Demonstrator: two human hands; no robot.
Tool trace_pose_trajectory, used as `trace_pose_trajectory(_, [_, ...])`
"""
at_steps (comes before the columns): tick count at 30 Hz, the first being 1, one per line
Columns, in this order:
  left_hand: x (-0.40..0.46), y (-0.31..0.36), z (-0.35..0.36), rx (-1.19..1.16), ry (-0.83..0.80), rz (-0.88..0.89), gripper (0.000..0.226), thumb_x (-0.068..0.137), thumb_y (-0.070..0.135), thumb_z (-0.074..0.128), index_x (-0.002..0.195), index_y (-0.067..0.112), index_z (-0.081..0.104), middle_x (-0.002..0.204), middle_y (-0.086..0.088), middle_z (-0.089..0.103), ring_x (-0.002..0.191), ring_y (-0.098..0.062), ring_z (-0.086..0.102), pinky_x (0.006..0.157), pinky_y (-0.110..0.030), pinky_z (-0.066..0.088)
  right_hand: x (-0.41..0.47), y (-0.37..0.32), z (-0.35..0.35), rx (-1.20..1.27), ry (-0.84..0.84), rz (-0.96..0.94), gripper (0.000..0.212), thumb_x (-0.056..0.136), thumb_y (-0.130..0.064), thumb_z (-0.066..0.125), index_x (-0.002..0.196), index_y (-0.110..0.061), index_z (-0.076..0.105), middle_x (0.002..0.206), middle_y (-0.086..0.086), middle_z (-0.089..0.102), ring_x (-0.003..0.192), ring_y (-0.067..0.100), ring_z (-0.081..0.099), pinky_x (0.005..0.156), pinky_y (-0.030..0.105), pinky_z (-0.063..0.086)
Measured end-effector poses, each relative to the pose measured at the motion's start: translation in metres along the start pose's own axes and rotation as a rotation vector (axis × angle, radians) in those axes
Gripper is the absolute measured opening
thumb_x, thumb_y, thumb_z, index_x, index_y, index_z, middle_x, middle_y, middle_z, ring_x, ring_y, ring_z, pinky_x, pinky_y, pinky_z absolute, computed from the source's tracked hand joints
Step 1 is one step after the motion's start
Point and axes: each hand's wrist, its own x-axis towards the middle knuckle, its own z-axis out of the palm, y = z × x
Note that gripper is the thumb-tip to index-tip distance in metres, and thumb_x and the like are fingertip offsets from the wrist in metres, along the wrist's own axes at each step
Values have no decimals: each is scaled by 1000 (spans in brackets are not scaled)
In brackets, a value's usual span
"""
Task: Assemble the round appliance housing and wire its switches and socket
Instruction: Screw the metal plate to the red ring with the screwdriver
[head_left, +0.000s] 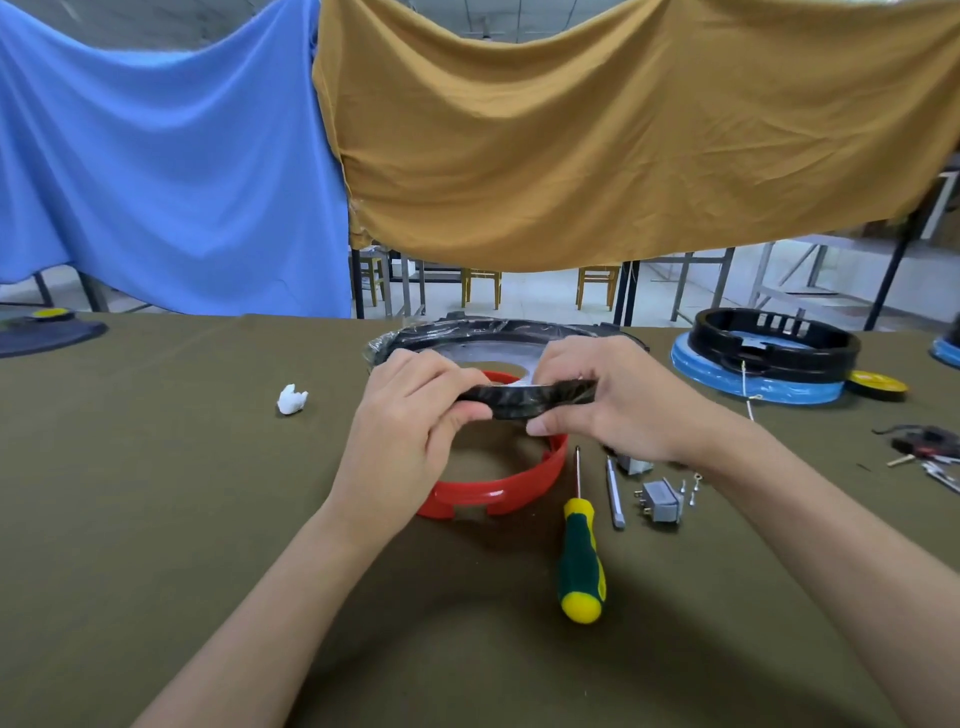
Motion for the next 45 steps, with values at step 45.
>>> trace_pose_trajectory(45, [-12, 30, 10, 206, -239, 147, 13, 89, 13, 69, 99, 7, 72, 86, -5, 65, 75, -28, 58, 63, -41, 48, -23, 29, 8, -2, 152, 9, 37, 93, -12, 65, 75, -43, 56, 77, -19, 57, 83, 9, 43, 77, 26, 37])
